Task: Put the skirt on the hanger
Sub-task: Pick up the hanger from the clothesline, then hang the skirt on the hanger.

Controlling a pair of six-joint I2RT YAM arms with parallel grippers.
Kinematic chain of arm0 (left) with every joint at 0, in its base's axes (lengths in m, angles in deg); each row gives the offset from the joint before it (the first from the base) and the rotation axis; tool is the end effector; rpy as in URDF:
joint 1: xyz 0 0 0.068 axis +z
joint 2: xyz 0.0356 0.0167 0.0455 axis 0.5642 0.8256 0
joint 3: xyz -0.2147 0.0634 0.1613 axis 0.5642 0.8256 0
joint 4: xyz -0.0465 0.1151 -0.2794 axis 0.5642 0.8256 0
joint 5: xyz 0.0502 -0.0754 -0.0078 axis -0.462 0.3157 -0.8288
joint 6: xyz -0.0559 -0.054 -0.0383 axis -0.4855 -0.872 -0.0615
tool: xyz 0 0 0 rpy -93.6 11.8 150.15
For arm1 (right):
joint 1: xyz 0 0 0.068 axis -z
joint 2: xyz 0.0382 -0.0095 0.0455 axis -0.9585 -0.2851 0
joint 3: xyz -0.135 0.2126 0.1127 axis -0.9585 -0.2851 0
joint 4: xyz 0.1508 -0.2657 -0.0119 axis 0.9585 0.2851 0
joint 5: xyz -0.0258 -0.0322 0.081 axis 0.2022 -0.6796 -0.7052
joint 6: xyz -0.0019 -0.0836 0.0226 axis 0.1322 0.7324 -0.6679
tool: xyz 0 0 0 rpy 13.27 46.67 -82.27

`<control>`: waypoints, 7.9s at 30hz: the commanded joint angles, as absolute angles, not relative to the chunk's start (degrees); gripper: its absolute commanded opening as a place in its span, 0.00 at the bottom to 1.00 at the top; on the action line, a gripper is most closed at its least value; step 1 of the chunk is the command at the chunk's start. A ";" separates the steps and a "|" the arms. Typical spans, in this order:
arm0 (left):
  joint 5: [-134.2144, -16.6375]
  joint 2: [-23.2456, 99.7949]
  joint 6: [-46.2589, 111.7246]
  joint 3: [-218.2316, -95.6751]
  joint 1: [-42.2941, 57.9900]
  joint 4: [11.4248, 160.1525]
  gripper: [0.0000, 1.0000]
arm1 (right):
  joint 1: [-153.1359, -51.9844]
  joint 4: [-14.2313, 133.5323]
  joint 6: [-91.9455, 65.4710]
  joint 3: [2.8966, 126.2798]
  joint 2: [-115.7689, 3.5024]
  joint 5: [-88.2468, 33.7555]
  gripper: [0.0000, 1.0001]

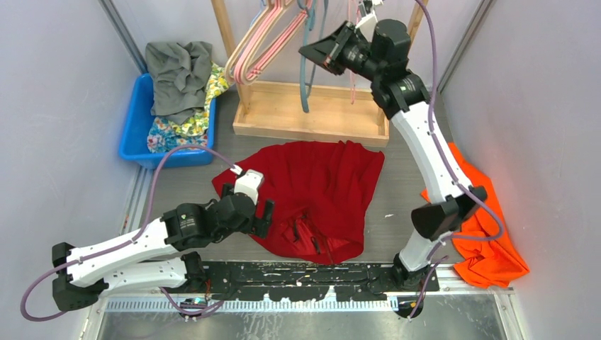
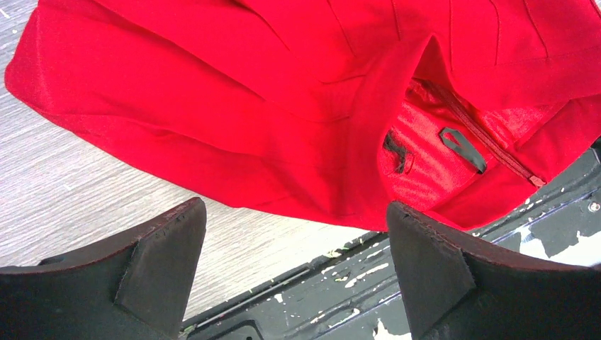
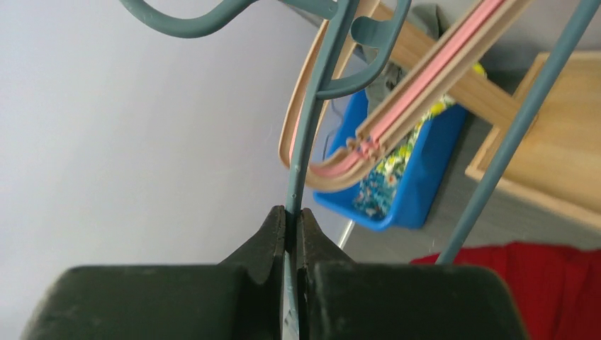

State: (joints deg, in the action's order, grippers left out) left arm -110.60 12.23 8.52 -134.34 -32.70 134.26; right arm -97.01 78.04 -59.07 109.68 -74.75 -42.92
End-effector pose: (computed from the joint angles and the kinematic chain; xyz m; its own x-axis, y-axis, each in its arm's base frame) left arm 0.1239 -0.2039 0.2746 -0.6370 0.1667 -0.7526 0.4024 0.9047 -0.1402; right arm 0.4095 0.2118 0.5427 -0.5603 0.5520 -0.6176 -0.4688 0.4034 0.7858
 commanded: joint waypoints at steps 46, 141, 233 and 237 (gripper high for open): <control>-104.80 33.30 9.43 -137.96 -30.55 116.43 0.00 | -96.37 116.79 -65.10 43.67 5.56 -80.31 0.01; -90.69 13.04 11.02 -142.35 -18.74 115.52 0.02 | -130.05 49.84 -69.70 15.87 -12.90 -43.06 0.01; -62.63 37.41 0.71 -138.99 2.78 114.57 1.00 | -134.95 23.53 -30.16 9.48 -32.09 -17.48 0.01; -62.33 38.26 -0.45 -138.98 2.79 112.56 0.95 | -135.29 22.91 -30.00 10.21 -33.09 -17.50 0.01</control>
State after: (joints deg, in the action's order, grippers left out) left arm -64.11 37.85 1.88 -139.07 2.62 118.92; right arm -134.64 33.23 -31.57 7.70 -33.09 -18.57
